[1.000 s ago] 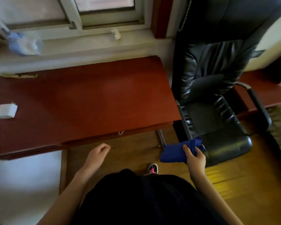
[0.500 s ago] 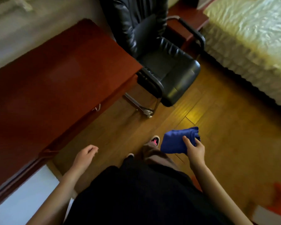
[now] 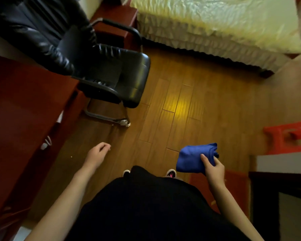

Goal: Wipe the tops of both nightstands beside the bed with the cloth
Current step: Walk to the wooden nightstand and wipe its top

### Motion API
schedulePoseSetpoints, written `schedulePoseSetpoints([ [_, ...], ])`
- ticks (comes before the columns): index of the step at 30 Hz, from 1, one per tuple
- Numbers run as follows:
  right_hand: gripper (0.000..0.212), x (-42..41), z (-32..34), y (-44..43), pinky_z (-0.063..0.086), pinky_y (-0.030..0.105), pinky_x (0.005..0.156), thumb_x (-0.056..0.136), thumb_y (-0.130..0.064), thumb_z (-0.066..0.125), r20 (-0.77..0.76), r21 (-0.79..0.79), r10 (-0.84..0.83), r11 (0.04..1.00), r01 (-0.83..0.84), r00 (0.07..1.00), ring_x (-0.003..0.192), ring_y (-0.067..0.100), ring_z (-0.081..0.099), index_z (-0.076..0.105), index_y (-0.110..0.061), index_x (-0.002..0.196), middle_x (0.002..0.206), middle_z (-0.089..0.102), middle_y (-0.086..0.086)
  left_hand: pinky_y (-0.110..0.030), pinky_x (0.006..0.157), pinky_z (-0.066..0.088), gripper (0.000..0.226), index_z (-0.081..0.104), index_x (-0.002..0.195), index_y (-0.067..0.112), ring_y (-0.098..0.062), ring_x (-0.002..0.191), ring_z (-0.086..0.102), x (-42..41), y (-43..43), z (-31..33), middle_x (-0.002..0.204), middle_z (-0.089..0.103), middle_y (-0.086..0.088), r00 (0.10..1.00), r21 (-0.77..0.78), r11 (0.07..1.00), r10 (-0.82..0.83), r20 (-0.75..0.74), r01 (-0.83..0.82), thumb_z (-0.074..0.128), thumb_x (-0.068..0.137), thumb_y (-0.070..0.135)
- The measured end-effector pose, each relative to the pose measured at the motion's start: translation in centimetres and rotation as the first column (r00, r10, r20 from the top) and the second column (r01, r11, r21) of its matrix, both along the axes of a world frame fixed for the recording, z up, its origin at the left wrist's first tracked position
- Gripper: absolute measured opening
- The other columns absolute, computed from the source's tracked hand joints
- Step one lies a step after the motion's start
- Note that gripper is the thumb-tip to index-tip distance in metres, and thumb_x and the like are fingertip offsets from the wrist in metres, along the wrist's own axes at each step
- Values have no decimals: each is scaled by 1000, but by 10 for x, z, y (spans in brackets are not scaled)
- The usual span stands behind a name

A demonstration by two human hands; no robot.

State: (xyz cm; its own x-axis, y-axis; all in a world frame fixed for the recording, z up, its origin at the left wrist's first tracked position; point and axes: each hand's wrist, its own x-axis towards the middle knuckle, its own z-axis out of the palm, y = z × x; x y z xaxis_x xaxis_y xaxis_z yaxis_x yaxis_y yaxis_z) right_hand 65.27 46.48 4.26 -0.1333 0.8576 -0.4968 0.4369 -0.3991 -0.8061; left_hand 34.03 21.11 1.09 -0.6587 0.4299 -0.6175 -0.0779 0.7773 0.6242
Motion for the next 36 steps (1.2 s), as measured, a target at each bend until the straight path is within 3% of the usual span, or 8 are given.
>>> schedulePoseSetpoints([
  [2, 6, 30, -3, 17, 53, 34, 74, 90, -17, 66, 6, -8, -50, 999, 50, 999, 90, 20, 66, 65, -14, 95, 89, 69, 1, -30, 76, 47, 24, 65, 103, 21, -18, 96, 61, 22, 37, -1, 99, 66, 2, 998, 17, 998, -56, 9, 56, 45, 99, 33],
  [6, 15, 90, -20, 51, 53, 51, 91, 85, -33, 71, 82, -42, -125, 991, 129, 989, 97, 24, 68, 68, -22, 95, 98, 73, 4, -32, 80, 49, 19, 66, 94, 24, -15, 94, 62, 77, 103, -5, 97, 68, 2, 990, 60, 990, -130, 61, 126, 48, 98, 29],
  [9, 32, 112, -25, 80, 52, 54, 94, 85, -30, 71, 93, -46, -150, 987, 155, 984, 101, 26, 67, 68, -10, 110, 105, 72, 10, -36, 86, 50, 18, 66, 92, 25, -16, 95, 63, 101, 137, -7, 97, 69, 1, 982, 59, 987, -157, 102, 152, 49, 98, 27],
  [12, 34, 108, -22, 109, 52, 53, 93, 86, -27, 71, 84, -61, -152, 986, 157, 985, 101, 27, 67, 67, -5, 111, 106, 71, 13, -35, 84, 51, 18, 66, 93, 25, -15, 94, 63, 103, 158, -4, 98, 69, 1, 986, 34, 991, -132, 98, 130, 48, 98, 27],
  [17, 22, 55, -20, 168, 53, 47, 92, 87, -25, 70, 17, -79, -77, 994, 78, 997, 100, 26, 67, 67, -10, 103, 102, 71, 9, -26, 72, 46, 19, 64, 96, 25, -13, 96, 60, 71, 181, -4, 99, 67, 1, 997, -14, 999, -41, 69, 42, 46, 99, 29],
  [26, 8, -99, -28, 315, 57, 41, 86, 90, -21, 66, -84, -59, 71, 995, -76, 994, 97, 19, 68, 66, -22, 98, 103, 72, 5, -28, 73, 44, 21, 65, 97, 24, -17, 99, 61, -31, 277, -42, 102, 67, 1, 992, -66, 993, 103, 79, -98, 46, 99, 30],
  [31, 13, -160, -16, 411, 56, 43, 89, 90, -22, 66, -51, -62, 27, 998, -31, 998, 100, 22, 68, 66, -19, 102, 103, 72, 7, -29, 74, 44, 21, 67, 98, 25, -18, 96, 61, -114, 387, -33, 99, 68, 0, 999, -27, 1000, 15, 33, -14, 47, 99, 30],
  [36, 34, -194, 1, 507, 53, 48, 94, 88, -26, 68, -7, -21, -29, 999, 29, 1000, 105, 25, 66, 64, -12, 119, 110, 70, 8, -33, 83, 49, 17, 64, 92, 33, -10, 93, 60, -179, 506, -13, 95, 66, 8, 997, 32, 998, -61, -44, 62, 48, 98, 34],
])
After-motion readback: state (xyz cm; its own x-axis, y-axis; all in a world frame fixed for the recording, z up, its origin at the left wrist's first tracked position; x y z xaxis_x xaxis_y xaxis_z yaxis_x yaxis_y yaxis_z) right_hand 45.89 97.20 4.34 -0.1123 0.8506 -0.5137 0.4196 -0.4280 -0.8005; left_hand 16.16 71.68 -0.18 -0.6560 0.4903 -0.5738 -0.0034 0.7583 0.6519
